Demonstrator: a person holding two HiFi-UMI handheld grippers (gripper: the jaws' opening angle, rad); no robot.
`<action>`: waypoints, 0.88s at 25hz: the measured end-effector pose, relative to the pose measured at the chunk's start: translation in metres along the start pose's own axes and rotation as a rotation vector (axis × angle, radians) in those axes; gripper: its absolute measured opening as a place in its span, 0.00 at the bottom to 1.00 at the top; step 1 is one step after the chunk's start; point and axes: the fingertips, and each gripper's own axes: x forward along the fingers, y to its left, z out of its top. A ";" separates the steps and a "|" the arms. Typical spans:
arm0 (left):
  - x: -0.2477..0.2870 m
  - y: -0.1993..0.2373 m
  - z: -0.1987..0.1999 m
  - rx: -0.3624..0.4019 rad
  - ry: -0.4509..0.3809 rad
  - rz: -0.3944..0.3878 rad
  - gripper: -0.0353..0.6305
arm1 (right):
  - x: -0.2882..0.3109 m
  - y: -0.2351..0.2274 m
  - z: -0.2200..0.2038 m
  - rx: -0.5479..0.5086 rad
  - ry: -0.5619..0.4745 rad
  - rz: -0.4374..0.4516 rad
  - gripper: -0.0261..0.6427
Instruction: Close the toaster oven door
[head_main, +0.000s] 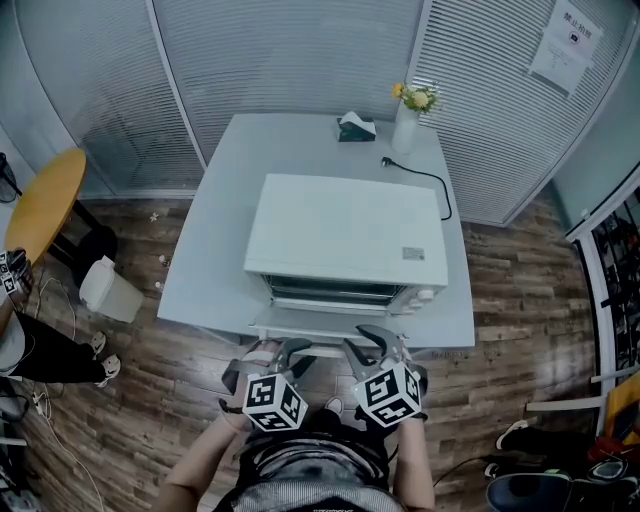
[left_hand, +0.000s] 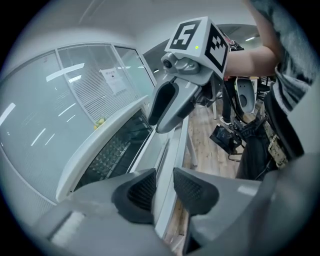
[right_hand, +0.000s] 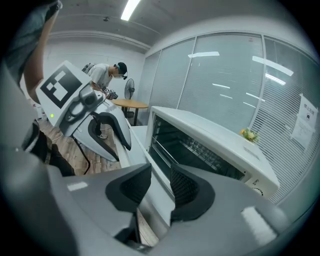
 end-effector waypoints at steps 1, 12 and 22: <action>0.000 0.002 0.001 0.001 -0.004 0.001 0.24 | -0.002 0.000 0.003 0.008 -0.012 -0.002 0.22; 0.003 0.033 0.012 0.009 -0.038 0.011 0.24 | -0.004 0.012 0.001 -0.006 0.028 0.042 0.24; 0.008 0.058 0.020 0.025 -0.050 0.028 0.24 | 0.012 -0.012 0.009 -0.073 0.057 -0.041 0.25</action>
